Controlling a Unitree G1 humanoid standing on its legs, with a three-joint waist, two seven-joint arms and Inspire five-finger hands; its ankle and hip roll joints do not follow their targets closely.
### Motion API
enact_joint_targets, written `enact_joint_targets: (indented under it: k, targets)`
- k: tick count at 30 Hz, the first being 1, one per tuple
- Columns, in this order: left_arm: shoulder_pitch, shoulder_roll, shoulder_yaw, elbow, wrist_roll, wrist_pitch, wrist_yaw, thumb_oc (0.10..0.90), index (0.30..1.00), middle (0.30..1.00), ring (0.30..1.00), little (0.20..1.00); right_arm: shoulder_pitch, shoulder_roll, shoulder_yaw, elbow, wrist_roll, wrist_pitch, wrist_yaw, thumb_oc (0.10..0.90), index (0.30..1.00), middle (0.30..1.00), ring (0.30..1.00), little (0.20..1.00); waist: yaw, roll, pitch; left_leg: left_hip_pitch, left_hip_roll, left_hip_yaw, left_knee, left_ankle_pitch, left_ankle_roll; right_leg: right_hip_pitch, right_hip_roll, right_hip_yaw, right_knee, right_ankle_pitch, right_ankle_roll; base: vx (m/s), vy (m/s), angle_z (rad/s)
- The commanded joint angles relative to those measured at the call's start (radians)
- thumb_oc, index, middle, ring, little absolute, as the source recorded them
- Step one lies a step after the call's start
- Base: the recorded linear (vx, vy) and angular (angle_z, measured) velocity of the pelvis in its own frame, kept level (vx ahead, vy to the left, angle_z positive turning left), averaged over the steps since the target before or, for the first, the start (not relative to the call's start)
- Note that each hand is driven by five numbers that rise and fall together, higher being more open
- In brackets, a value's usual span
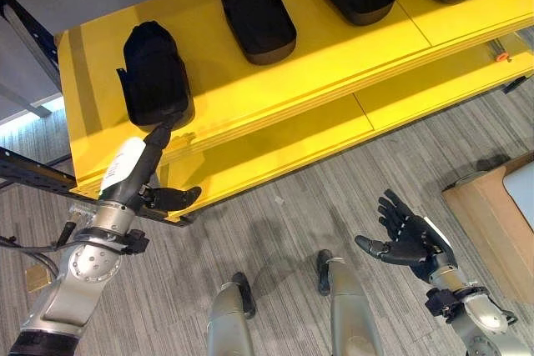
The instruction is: Move parts from the plastic box to the shelf.
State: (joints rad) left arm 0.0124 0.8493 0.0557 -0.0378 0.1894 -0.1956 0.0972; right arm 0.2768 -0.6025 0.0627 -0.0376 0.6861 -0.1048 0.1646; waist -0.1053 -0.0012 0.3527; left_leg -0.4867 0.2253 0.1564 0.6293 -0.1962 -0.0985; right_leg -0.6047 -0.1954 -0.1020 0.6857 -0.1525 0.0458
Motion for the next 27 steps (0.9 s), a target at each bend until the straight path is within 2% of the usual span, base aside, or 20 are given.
enact_joint_targets:
  k: [1, 13, 27]
  targets:
    - [-0.07, 0.069, 0.012, -0.019, 0.058, -0.038, 0.043, 0.9, 1.0, 1.0, 1.0, 1.0, 0.005, -0.042, -0.046, -0.127, -0.001, -0.083, 0.008, 0.9, 1.0, 1.0, 1.0, 1.0, -0.014, 0.0, -0.068, -0.019, 0.034, -0.057, -0.056, 0.048, -0.001, 0.057, -0.037, 0.06, -0.093, -0.009, 0.075, 0.0, 0.0, 0.0]
    - [-0.113, 0.151, 0.019, -0.038, 0.175, -0.01, 0.018, 0.9, 1.0, 1.0, 1.0, 1.0, 0.008, -0.036, -0.053, -0.121, -0.002, -0.065, 0.01, 0.9, 1.0, 1.0, 1.0, 1.0, -0.019, 0.003, -0.07, -0.015, 0.035, -0.055, -0.053, 0.044, -0.002, 0.056, -0.036, 0.064, -0.089, -0.012, 0.075, 0.0, 0.0, 0.0]
    - [-0.158, 0.187, 0.011, -0.024, 0.154, 0.007, -0.032, 0.9, 1.0, 1.0, 1.0, 1.0, 0.013, -0.023, -0.057, -0.112, -0.002, -0.041, 0.023, 0.9, 1.0, 1.0, 1.0, 1.0, -0.023, 0.006, -0.069, -0.014, 0.036, -0.053, -0.054, 0.044, -0.004, 0.056, -0.034, 0.066, -0.086, -0.013, 0.074, 0.0, 0.0, 0.0]
